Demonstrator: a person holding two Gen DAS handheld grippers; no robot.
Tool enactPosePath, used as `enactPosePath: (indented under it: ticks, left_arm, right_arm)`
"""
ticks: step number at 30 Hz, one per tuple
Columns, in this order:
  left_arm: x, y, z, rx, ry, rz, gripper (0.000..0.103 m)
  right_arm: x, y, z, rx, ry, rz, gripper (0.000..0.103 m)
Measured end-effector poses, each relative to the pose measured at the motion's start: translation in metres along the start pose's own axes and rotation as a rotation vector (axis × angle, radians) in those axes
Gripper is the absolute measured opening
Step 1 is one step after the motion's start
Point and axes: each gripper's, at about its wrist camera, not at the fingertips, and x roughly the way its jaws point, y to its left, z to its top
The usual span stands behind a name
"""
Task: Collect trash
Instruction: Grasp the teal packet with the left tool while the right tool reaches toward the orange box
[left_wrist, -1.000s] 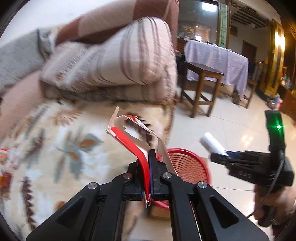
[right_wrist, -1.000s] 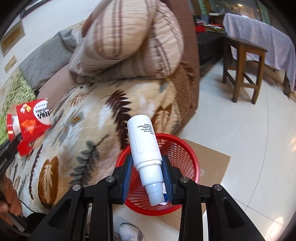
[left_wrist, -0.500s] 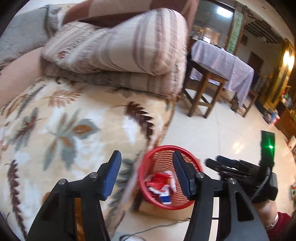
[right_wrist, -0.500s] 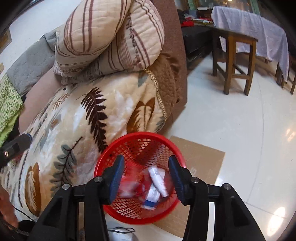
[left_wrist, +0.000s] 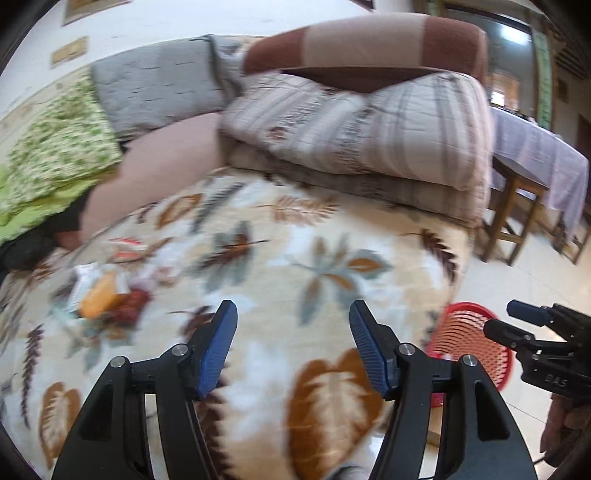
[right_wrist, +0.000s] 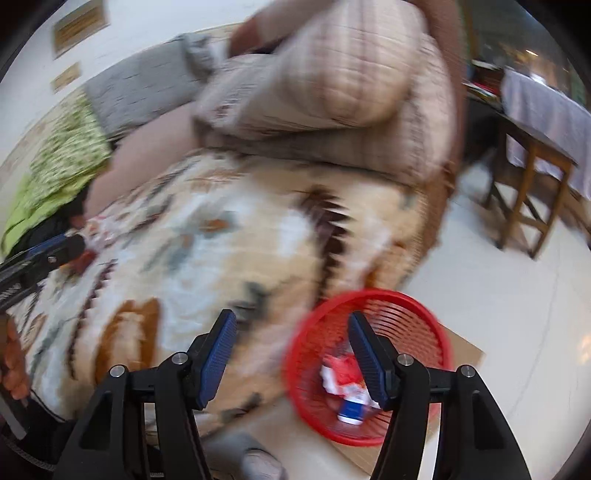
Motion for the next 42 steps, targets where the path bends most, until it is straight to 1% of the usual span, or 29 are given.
enactPosePath:
  ticks: [4, 8, 12, 15, 20, 21, 22, 23, 24, 27, 29, 31, 33, 35, 37, 38, 39, 40, 41, 42]
  left_arm:
    - [-0.004, 0.035, -0.004, -0.032, -0.004, 0.056, 0.063]
    - [-0.003, 0.070, -0.007, -0.090, 0.005, 0.089, 0.063]
    - [0.006, 0.103, -0.010, -0.156, 0.018, 0.120, 0.063]
    - [0.016, 0.134, -0.016, -0.235, 0.039, 0.149, 0.064]
    - [0.033, 0.213, -0.036, -0.433, 0.068, 0.241, 0.064]
    - [0.035, 0.232, -0.041, -0.490, 0.071, 0.263, 0.064]
    - [0.036, 0.256, -0.049, -0.567, 0.070, 0.268, 0.064]
    - [0.038, 0.271, -0.054, -0.615, 0.074, 0.268, 0.064]
    - [0.041, 0.291, -0.061, -0.686, 0.081, 0.260, 0.064]
    - [0.050, 0.332, -0.075, -0.865, 0.071, 0.209, 0.063]
    - [0.056, 0.344, -0.078, -0.935, 0.055, 0.177, 0.063]
    - [0.063, 0.347, -0.076, -0.943, 0.054, 0.153, 0.063]
    - [0.073, 0.345, -0.070, -0.919, 0.069, 0.140, 0.064]
    - [0.086, 0.346, -0.066, -0.897, 0.118, 0.162, 0.064]
    - [0.097, 0.353, -0.069, -0.899, 0.154, 0.190, 0.063]
    - [0.100, 0.358, -0.072, -0.909, 0.165, 0.192, 0.062]
    - [0.099, 0.364, -0.076, -0.937, 0.152, 0.184, 0.054]
    - [0.097, 0.370, -0.079, -0.957, 0.147, 0.182, 0.040]
    - [0.095, 0.374, -0.081, -0.964, 0.149, 0.198, 0.035]
    - [0.092, 0.376, -0.084, -0.960, 0.157, 0.233, 0.029]
  right_arm:
    - [0.010, 0.050, 0.013, -0.090, -0.004, 0.064, 0.067]
    - [0.026, 0.091, 0.024, -0.156, 0.015, 0.114, 0.067]
    - [0.047, 0.123, 0.037, -0.190, 0.056, 0.156, 0.067]
    - [0.061, 0.141, 0.045, -0.209, 0.079, 0.169, 0.067]
    - [0.078, 0.171, 0.055, -0.223, 0.114, 0.167, 0.067]
    - [0.079, 0.174, 0.057, -0.222, 0.121, 0.168, 0.067]
    - [0.084, 0.180, 0.059, -0.221, 0.135, 0.176, 0.067]
    - [0.090, 0.188, 0.062, -0.216, 0.151, 0.200, 0.067]
    - [0.092, 0.192, 0.063, -0.212, 0.158, 0.212, 0.067]
    - [0.105, 0.217, 0.070, -0.202, 0.181, 0.252, 0.067]
    - [0.116, 0.238, 0.076, -0.185, 0.188, 0.267, 0.067]
    - [0.125, 0.251, 0.079, -0.150, 0.191, 0.294, 0.067]
    - [0.137, 0.269, 0.082, -0.090, 0.188, 0.312, 0.067]
    - [0.148, 0.284, 0.082, -0.056, 0.191, 0.335, 0.067]
    - [0.158, 0.293, 0.081, -0.036, 0.207, 0.369, 0.067]
    - [0.166, 0.299, 0.081, -0.029, 0.219, 0.390, 0.067]
    - [0.173, 0.305, 0.082, -0.027, 0.223, 0.399, 0.067]
    - [0.176, 0.308, 0.082, -0.028, 0.223, 0.405, 0.067]
    - [0.182, 0.313, 0.083, -0.030, 0.222, 0.419, 0.067]
    - [0.187, 0.317, 0.085, -0.032, 0.221, 0.433, 0.067]
